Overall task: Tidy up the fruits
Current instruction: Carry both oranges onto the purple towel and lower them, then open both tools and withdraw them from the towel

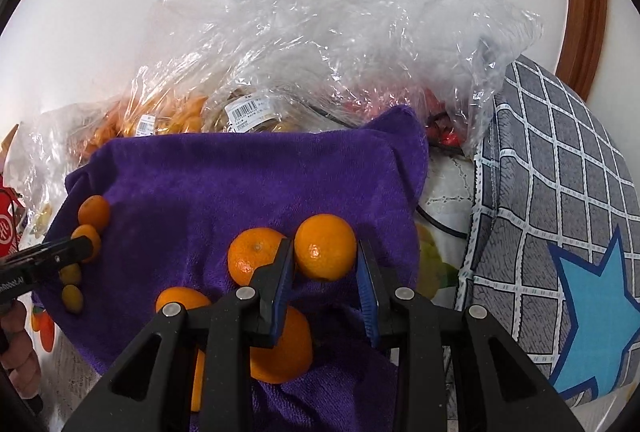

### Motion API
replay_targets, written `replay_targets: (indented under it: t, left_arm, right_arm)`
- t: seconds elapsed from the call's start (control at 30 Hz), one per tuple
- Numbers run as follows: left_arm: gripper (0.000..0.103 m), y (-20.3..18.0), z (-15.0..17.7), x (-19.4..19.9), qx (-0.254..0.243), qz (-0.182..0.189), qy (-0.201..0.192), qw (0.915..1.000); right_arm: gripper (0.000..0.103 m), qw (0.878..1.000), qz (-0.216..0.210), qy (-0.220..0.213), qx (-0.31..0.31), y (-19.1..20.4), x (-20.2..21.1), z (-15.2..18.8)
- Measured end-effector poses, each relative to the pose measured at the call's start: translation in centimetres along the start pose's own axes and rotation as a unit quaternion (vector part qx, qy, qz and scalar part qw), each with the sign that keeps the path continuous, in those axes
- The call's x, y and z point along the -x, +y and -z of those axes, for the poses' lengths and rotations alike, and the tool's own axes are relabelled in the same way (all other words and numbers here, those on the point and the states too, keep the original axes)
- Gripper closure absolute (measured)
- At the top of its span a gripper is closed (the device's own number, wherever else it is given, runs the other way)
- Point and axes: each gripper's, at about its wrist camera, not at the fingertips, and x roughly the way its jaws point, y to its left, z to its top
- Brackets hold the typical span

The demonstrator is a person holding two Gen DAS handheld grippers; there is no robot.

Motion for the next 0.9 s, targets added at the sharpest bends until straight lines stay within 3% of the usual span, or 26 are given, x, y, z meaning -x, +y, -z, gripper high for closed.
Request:
replay_targets:
  t: [0.37, 0.77, 0.9]
  left_arm:
    - [0.07, -0.5, 0.0, 0.3, -0.007, -0.008, 0.003, 0.9999]
    - [0.067, -1.0, 0.5, 3.7, -0.026, -0.014, -0.017, 0.9994]
    - [0.062, -0.8, 1.2, 5.7, -0.037, -0.031, -0.029, 0.9984]
  right_arm:
    - [0.072, 1.0, 0.005, -0.003, 0.002, -0.1, 0.2, 0.3]
    - [0.072, 1.0, -0.003, -0.007, 0.01, 0.4, 1.2, 0.8]
    - [0.062, 0.999, 0.007, -0.023, 0.032, 1.6, 3.1, 0.6]
